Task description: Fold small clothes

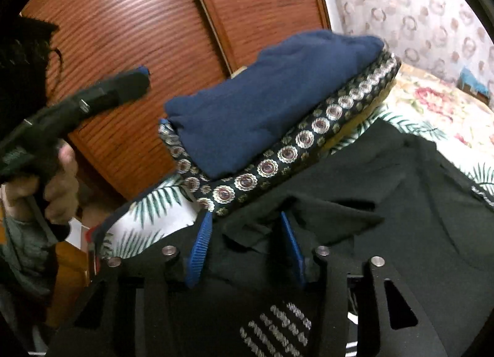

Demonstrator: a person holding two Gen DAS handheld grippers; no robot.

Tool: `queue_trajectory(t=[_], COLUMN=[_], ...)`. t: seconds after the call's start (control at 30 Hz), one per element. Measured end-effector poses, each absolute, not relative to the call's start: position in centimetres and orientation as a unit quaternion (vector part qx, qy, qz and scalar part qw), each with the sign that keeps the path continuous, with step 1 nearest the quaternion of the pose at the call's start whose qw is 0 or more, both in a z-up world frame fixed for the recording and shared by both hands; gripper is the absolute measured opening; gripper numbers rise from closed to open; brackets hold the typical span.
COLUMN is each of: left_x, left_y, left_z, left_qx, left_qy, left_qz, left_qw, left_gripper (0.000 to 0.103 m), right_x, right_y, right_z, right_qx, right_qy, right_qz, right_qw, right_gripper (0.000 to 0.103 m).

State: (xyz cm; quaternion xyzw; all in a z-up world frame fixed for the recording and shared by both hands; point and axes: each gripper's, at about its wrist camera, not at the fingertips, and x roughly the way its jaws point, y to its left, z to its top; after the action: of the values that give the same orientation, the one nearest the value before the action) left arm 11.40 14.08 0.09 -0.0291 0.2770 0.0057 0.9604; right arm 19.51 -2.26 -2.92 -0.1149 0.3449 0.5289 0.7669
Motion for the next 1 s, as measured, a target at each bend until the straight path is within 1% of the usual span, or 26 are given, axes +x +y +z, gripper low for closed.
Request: queue_trajectory(t=[0.03, 0.07, 0.1, 0.13, 0.17, 0.27, 0.5, 0.63, 0.8, 0.9, 0.93, 0.97, 1.0], left_x=[11.8, 12.0, 12.3, 12.6, 12.8, 13.5, 16.1, 17.7, 19.3, 20.5, 20.9, 21.4, 22.0], left_y=[14.1, 14.0, 14.0, 14.0, 14.0, 13.7, 11.9, 10.1, 7.8, 6.1, 5.7, 5.2, 4.7], left_z=[0.0, 0.0, -0.1, 0.0, -0.1, -0.2, -0.6, -1.0, -1.6, -2.3, -2.5, -2.8, -3.2], left_qx=[-0.03, -0.031, -0.031, -0.032, -0.032, -0.034, -0.029, -0.018, -0.001, 0.012, 0.016, 0.022, 0.028], left_qy=[0.279, 0.28, 0.282, 0.282, 0.283, 0.284, 0.296, 0.307, 0.323, 0.337, 0.344, 0.352, 0.362], left_qz=[0.004, 0.004, 0.002, 0.001, -0.001, -0.008, -0.032, -0.049, -0.071, -0.089, -0.095, -0.098, -0.104], left_qw=[0.96, 0.959, 0.959, 0.959, 0.959, 0.958, 0.954, 0.95, 0.944, 0.937, 0.934, 0.931, 0.926], left_gripper=[0.08, 0.08, 0.08, 0.08, 0.08, 0.08, 0.08, 0.08, 0.08, 0.08, 0.077, 0.068, 0.065], right_x=[19.8, 20.0, 20.1, 20.3, 20.5, 21.0, 22.2, 23.4, 24.4, 24.4, 24.4, 24.4, 24.5], right_y=[-1.8, -1.6, -1.5, -1.6, -1.9, -3.8, -9.5, -11.9, -12.9, -13.8, -14.0, -13.9, -13.9], right_z=[-3.4, -3.8, -4.2, -4.4, -4.4, -3.5, -1.3, -2.0, -4.3, -4.0, -4.0, -4.0, -4.3], right_qx=[-0.12, -0.124, -0.128, -0.128, -0.12, -0.096, -0.061, -0.07, -0.086, -0.075, -0.072, -0.072, -0.073], right_qy=[0.353, 0.357, 0.361, 0.363, 0.363, 0.359, 0.338, 0.345, 0.365, 0.368, 0.37, 0.372, 0.373], right_qz=[0.524, 0.522, 0.519, 0.518, 0.522, 0.524, 0.477, 0.414, 0.365, 0.36, 0.36, 0.359, 0.359], right_qw=[0.766, 0.765, 0.764, 0.764, 0.763, 0.766, 0.809, 0.839, 0.852, 0.854, 0.854, 0.853, 0.852], right_gripper=[0.032, 0.019, 0.011, 0.007, 0.006, 0.005, 0.005, 0.005, 0.005, 0.005, 0.005, 0.005, 0.005])
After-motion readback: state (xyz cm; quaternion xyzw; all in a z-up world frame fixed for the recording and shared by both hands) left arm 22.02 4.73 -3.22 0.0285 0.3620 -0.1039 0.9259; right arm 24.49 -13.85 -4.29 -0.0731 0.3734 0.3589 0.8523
